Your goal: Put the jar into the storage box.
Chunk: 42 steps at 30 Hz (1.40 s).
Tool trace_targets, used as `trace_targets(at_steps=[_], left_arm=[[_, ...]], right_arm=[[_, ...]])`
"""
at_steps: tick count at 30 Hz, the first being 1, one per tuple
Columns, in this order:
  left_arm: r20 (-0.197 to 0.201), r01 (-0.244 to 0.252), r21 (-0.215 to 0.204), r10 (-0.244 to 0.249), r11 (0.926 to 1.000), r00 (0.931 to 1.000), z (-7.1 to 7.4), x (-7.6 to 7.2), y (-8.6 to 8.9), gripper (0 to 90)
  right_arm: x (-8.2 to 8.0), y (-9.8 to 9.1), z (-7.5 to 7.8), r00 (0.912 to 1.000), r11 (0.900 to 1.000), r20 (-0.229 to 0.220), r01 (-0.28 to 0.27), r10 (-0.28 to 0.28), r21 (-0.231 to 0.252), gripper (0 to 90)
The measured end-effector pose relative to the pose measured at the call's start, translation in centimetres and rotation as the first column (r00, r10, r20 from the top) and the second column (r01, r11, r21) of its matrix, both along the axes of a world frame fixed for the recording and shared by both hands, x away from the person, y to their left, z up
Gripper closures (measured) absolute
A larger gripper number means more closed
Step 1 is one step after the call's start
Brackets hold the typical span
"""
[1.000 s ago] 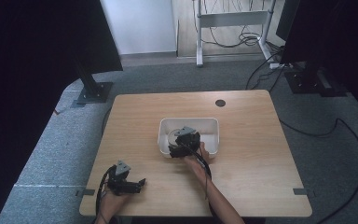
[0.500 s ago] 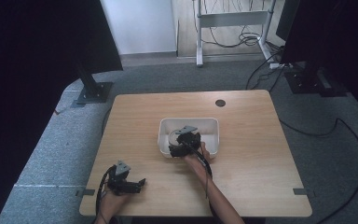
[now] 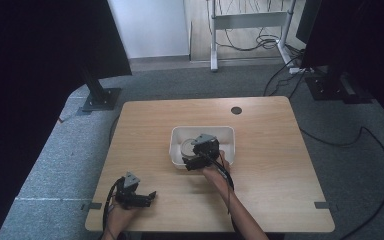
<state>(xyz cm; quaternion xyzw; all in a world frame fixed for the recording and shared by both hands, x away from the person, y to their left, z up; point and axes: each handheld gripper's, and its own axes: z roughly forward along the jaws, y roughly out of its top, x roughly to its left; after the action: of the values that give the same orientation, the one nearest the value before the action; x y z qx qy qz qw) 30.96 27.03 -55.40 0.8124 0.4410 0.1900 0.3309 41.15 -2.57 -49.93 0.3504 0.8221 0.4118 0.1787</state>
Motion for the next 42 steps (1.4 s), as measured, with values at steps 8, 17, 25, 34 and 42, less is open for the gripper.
trace_targets(at_steps=[8,17,25,34,42], left_arm=[[0.0,0.0,0.0,0.0,1.0,1.0,0.0,0.0,0.0,0.4],[0.0,0.0,0.0,0.0,1.0,1.0,0.0,0.0,0.0,0.4],[0.0,0.0,0.0,0.0,1.0,1.0,0.0,0.0,0.0,0.4],[0.001,0.0,0.0,0.0,1.0,1.0,0.0,0.0,0.0,0.4],[0.001,0.001,0.001,-0.001,1.0,1.0,0.0,0.0,0.0,0.4]], right_arm=[[-0.3,-0.4,0.1,0.9999,0.9999,-0.004,-0.01,0.01,0.005,1.4],[-0.8,-0.9,0.2,0.9996,0.9997,0.005,-0.026,0.026,-0.003,2.8],[-1.5,-1.3,0.6,0.9989,0.999,0.017,-0.044,0.044,-0.009,3.1],[-2.3,-2.2,0.8,0.9977,0.998,0.023,-0.063,0.063,-0.002,2.9],[-3.2,-3.3,0.8,0.9975,0.9978,0.024,-0.066,0.066,0.005,2.8]])
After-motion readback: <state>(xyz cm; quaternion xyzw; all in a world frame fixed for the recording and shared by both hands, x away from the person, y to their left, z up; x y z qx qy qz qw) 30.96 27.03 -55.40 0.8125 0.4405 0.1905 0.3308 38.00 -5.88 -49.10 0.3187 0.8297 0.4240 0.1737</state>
